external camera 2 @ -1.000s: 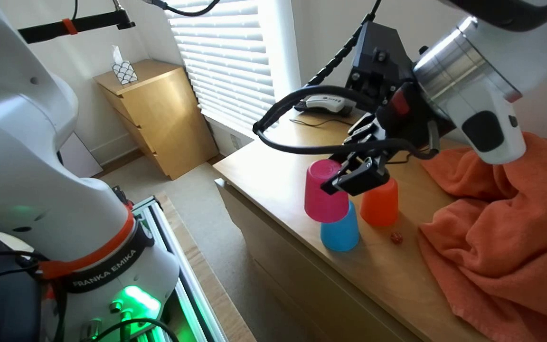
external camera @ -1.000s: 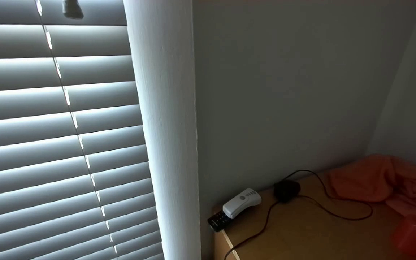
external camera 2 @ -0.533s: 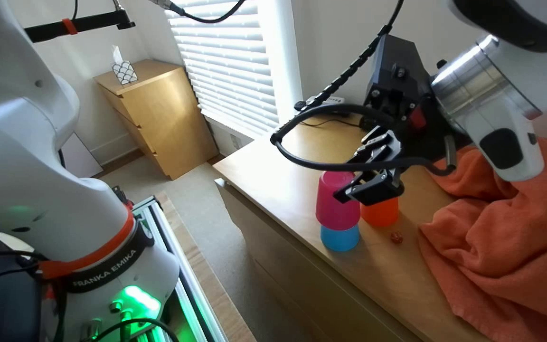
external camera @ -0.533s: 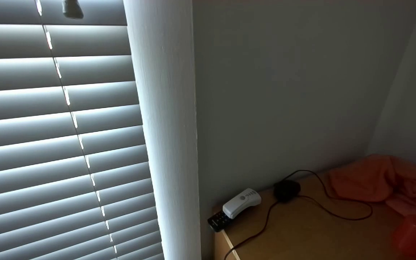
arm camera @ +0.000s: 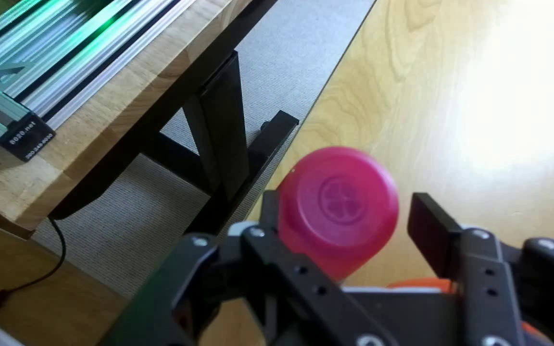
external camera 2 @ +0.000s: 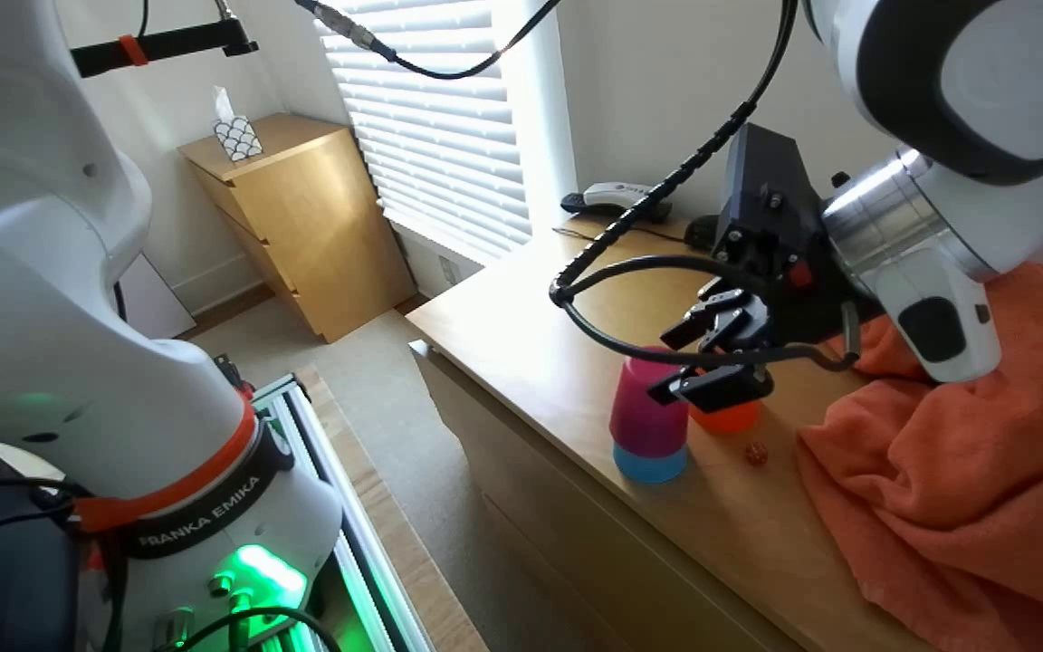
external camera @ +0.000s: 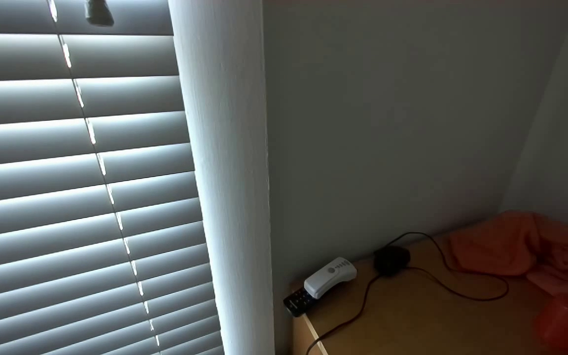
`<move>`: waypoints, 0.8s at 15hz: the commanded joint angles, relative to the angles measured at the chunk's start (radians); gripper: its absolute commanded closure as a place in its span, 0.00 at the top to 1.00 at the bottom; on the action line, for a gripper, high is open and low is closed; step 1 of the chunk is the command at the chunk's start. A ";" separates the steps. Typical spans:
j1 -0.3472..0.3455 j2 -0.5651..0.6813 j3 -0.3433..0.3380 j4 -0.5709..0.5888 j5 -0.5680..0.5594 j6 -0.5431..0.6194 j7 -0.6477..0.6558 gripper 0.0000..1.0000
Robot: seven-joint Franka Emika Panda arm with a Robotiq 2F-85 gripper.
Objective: Stack the cups onto each other starting with the pink cup onto the blue cup and the finally the blue and pink cups onto the orange cup
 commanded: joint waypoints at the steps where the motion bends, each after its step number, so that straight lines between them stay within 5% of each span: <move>1: 0.001 0.046 0.017 0.030 0.029 0.018 0.017 0.99; 7: 0.025 0.093 0.036 0.051 0.004 0.035 0.052 0.96; 8: 0.029 0.099 0.038 0.053 0.001 0.036 0.054 0.76; 12: 0.043 0.117 0.041 0.059 -0.016 0.053 0.062 0.45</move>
